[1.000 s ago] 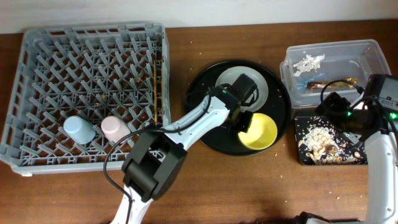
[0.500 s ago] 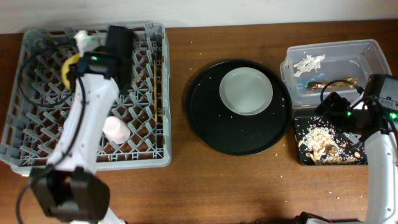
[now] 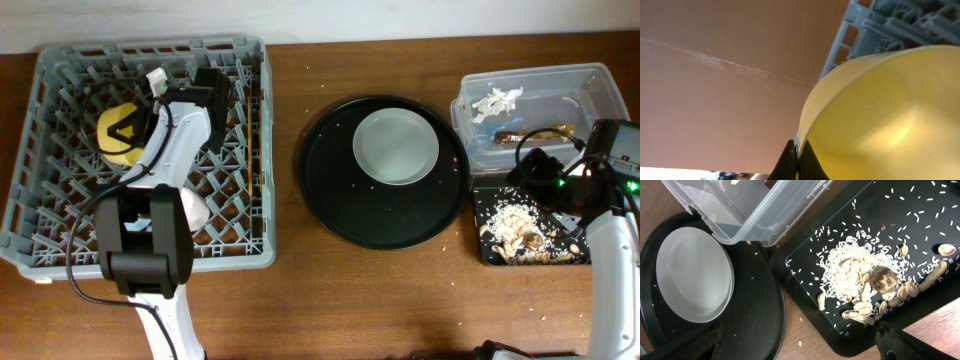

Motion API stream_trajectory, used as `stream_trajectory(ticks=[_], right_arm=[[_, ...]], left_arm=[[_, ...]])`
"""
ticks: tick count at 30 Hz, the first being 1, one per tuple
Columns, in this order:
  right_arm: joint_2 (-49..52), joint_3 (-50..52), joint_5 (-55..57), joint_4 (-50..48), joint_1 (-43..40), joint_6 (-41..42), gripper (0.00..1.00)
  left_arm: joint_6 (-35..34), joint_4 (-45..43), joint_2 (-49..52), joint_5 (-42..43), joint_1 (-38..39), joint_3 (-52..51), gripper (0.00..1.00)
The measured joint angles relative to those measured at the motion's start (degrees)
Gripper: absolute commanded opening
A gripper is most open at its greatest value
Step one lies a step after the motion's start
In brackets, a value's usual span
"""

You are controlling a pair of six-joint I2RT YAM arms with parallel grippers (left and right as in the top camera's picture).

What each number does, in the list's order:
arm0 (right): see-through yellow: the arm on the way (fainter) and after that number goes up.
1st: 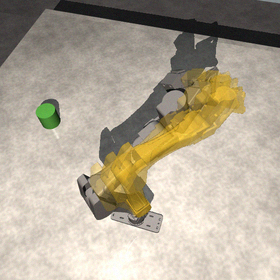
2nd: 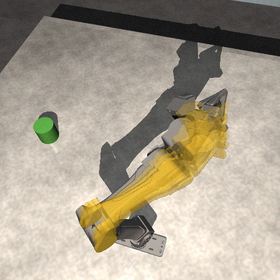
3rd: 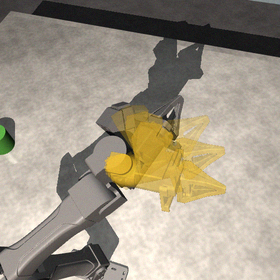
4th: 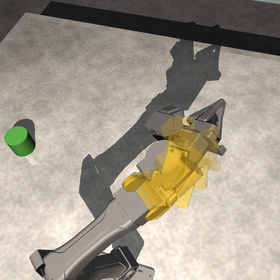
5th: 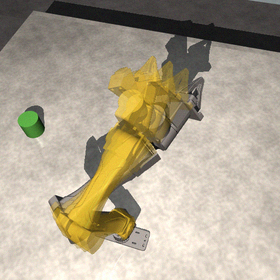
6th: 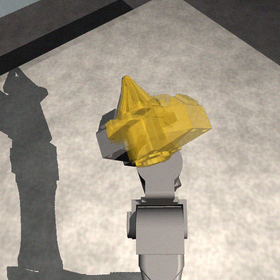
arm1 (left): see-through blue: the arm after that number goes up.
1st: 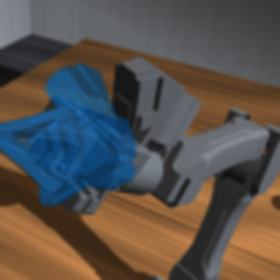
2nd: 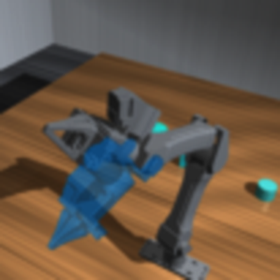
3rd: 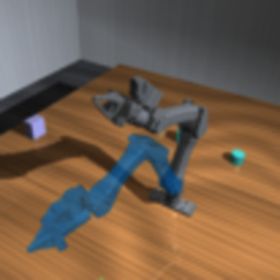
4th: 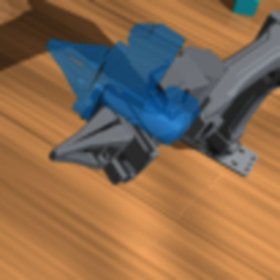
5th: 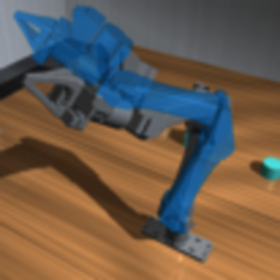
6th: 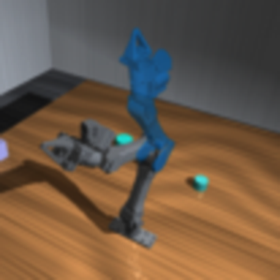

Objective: Sort waste into correct bins and load items into the dishwasher rack
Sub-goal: 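Grasp the white plate with the left gripper and stand it in the rack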

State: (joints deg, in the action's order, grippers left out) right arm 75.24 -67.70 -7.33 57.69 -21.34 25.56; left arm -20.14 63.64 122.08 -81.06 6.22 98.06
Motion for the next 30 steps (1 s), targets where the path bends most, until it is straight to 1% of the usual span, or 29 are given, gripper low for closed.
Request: stream_trajectory(ticks=[2,3,4,5,6,7,8,10,11,12,14,15,16,17,18,19,21,23,24,26,28,30], right_arm=[[0.0,0.0,0.02,-0.02,0.0,0.02,0.98],[0.0,0.0,0.0,0.0,0.0,0.0,0.98],[0.0,0.0,0.02,-0.02,0.0,0.02,0.98],[0.0,0.0,0.02,-0.02,0.0,-0.02,0.98],[0.0,0.0,0.0,-0.04,0.0,0.02,0.98],[0.0,0.0,0.0,-0.02,0.0,0.07,0.98],[0.0,0.0,0.02,0.0,0.0,0.02,0.98],[0.0,0.0,0.02,-0.02,0.0,0.0,0.99],[0.0,0.0,0.0,0.0,0.0,0.02,0.98],[0.0,0.0,0.0,-0.02,0.0,0.0,0.98],[0.0,0.0,0.0,-0.02,0.0,0.0,0.99],[0.0,0.0,0.02,0.0,0.0,-0.02,0.99],[0.0,0.0,0.02,0.02,0.0,0.02,0.98],[0.0,0.0,0.02,-0.04,0.0,0.02,0.99],[0.0,0.0,0.02,0.02,0.0,0.0,0.98],[0.0,0.0,0.02,0.09,0.0,0.0,0.99],[0.04,0.0,0.02,0.13,0.0,0.02,0.99],[0.04,0.0,0.02,-0.04,0.0,0.0,0.99],[0.04,0.0,0.02,-0.02,0.0,0.0,0.98],[0.04,0.0,0.02,0.0,0.0,0.04,0.98],[0.04,0.0,0.02,0.0,0.0,0.02,0.98],[0.04,0.0,0.02,0.0,0.0,0.0,0.98]], left_arm=[[0.2,0.24,0.28,-0.39,0.11,-0.02,0.0],[0.17,0.59,0.28,0.74,0.28,-0.02,0.04],[0.13,0.9,0.28,1.9,0.55,0.0,0.1],[0.07,1.49,0.28,4.02,0.92,0.11,0.12],[-0.02,2.62,0.28,6.97,1.38,0.2,0.13],[-0.09,4.87,0.28,10.64,2.14,0.13,0.2],[0.04,7.39,0.28,17.9,3.43,0.17,0.26],[0.42,9.31,0.26,24.96,5.25,0.76,0.37],[0.57,9.44,-0.33,30.49,6.47,1.88,0.43],[0.7,9.42,-1.4,34.84,7.1,2.69,0.43],[0.61,6.88,-6.71,49.59,7.32,5.68,0.43],[0.61,3.56,-10.16,57.59,7.28,7.13,0.43],[1.18,-0.5,-13.86,67.52,7.72,8.39,0.44],[2.23,-2.58,-14.86,72.0,8.33,8.81,0.47],[4.39,-8.48,-15.39,78.34,9.73,9.01,0.47],[6.54,-11.41,-14.82,83.21,12.35,9.07,0.47],[8.26,-18.69,-11.21,87.49,17.42,9.09,0.5],[8.41,-20.79,-6.49,89.31,20.74,9.09,0.51],[6.1,-22.58,-1.49,89.96,22.64,9.09,0.51],[0.92,-22.73,5.86,91.25,23.91,9.03,0.51],[-1.64,-23.34,9.77,93.26,23.93,8.98,0.49],[-3.56,-23.39,12.24,94.88,23.89,8.98,0.4]])
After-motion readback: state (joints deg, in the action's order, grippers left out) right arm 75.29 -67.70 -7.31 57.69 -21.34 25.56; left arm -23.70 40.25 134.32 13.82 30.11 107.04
